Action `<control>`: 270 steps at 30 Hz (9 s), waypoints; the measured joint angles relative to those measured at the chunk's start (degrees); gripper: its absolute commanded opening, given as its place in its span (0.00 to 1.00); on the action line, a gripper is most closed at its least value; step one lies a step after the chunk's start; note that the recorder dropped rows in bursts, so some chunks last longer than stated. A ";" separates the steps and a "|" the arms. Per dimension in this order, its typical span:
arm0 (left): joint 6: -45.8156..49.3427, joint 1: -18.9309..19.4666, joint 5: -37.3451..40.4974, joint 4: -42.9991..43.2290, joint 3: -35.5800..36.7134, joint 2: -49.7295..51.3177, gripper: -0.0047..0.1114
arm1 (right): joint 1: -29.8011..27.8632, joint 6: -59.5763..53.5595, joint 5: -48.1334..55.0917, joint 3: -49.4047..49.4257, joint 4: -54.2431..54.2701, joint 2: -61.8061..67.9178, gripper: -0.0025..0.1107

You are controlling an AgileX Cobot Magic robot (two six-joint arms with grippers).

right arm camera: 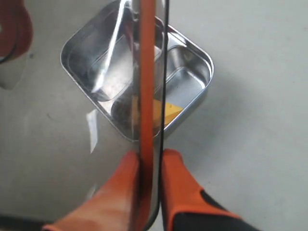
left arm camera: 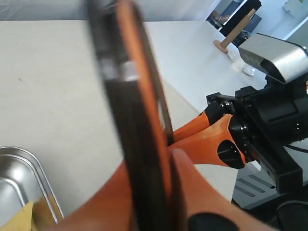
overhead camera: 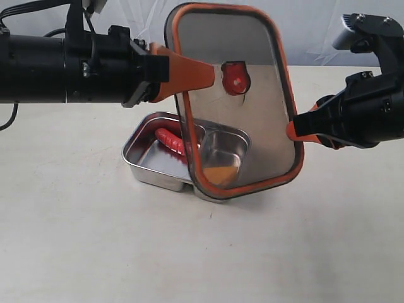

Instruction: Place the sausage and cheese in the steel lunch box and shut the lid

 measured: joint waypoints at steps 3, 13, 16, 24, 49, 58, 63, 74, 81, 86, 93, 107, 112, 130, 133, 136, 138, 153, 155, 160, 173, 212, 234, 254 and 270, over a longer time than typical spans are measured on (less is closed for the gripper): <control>0.15 0.00 -0.14 -0.42 -0.04 0.04 0.04 | 0.00 -0.15 -0.16 0.00 0.00 0.00 0.02; 3.24 0.00 -1.30 -1.15 -0.04 0.04 0.04 | 0.00 -0.37 -2.35 0.00 0.14 0.00 0.02; 3.49 0.00 -1.54 -1.41 -0.13 0.04 0.04 | 0.12 -0.47 -3.33 0.00 0.14 0.00 0.02; 4.09 0.00 -2.51 -1.41 -0.17 0.04 0.04 | 0.12 -1.82 -4.72 0.02 0.36 0.00 0.02; 8.97 0.00 -15.24 -0.30 -0.70 0.14 0.04 | 0.12 -1.93 -8.81 0.02 -4.83 0.00 0.47; 15.47 0.00 -27.27 13.70 -3.28 0.14 0.04 | 0.12 -1.80 -11.64 0.02 -7.97 0.00 0.44; 15.68 -0.49 -34.31 25.46 -3.30 0.14 0.04 | 0.12 -1.18 -13.01 0.02 -8.73 0.00 0.15; 16.35 -9.93 -48.24 43.92 -3.38 1.60 0.04 | -0.31 13.19 -14.13 0.02 -17.35 0.00 0.02; 21.89 -13.10 -53.80 47.89 -3.38 7.88 0.04 | -0.41 20.01 -9.59 0.02 -24.15 -3.51 0.02; 33.03 -16.90 -62.13 43.46 -3.38 11.62 0.04 | -0.41 24.13 -7.31 0.02 -30.22 -7.55 0.02; 42.11 -24.24 -77.71 31.18 -2.33 15.50 0.04 | -0.41 36.48 -4.59 0.02 -42.38 -12.08 0.02; 42.11 -34.66 -89.99 27.25 4.66 16.58 0.04 | -0.41 40.41 -2.76 0.02 -45.66 -13.16 0.02; 42.11 -34.68 -95.24 30.59 5.33 22.46 0.04 | -0.41 40.63 -2.52 0.02 -45.66 -13.16 0.02; 40.79 -35.26 -97.97 37.13 5.33 29.96 0.04 | -0.41 40.78 -2.52 0.02 -45.66 -13.16 0.02; 40.53 -35.26 -97.45 37.13 5.33 29.96 0.04 | -0.41 40.78 -2.52 0.02 -45.66 -13.16 0.02; 40.37 -35.26 -97.26 37.23 5.33 29.96 0.04 | -0.41 40.78 -2.52 0.02 -45.66 -13.16 0.02; 39.91 -35.26 -97.26 37.21 5.33 29.96 0.04 | -0.41 40.78 -2.52 0.02 -45.66 -13.16 0.02; 39.23 -39.44 -95.95 33.66 5.33 29.96 0.04 | -0.41 40.82 -2.52 0.02 -44.94 -13.16 0.02; 39.23 -39.48 -95.50 33.04 5.33 29.96 0.04 | -0.41 40.82 -2.52 0.02 -44.94 -13.16 0.02; 39.35 -39.48 -94.16 32.66 5.33 29.96 0.04 | -0.41 40.92 -2.52 0.02 -44.84 -13.16 0.02; 39.46 -39.48 -90.69 30.31 5.15 29.96 0.43 | -0.41 40.92 -2.42 0.02 -44.72 -13.16 0.02; 42.11 -39.93 -100.75 19.03 4.63 29.95 0.63 | -0.41 40.92 -2.31 0.02 -43.91 -13.16 0.02; 42.23 -40.56 -90.78 12.35 4.63 24.17 0.63 | -0.41 40.79 -2.31 0.02 -43.79 -13.16 0.02; 42.23 -40.56 -90.64 12.35 4.85 24.06 0.63 | 9.10 -24.70 -24.53 13.70 49.75 10.23 0.01; 42.23 -41.15 -93.42 10.48 4.92 24.06 0.63 | 10.02 -41.74 -15.62 7.01 64.90 26.66 0.01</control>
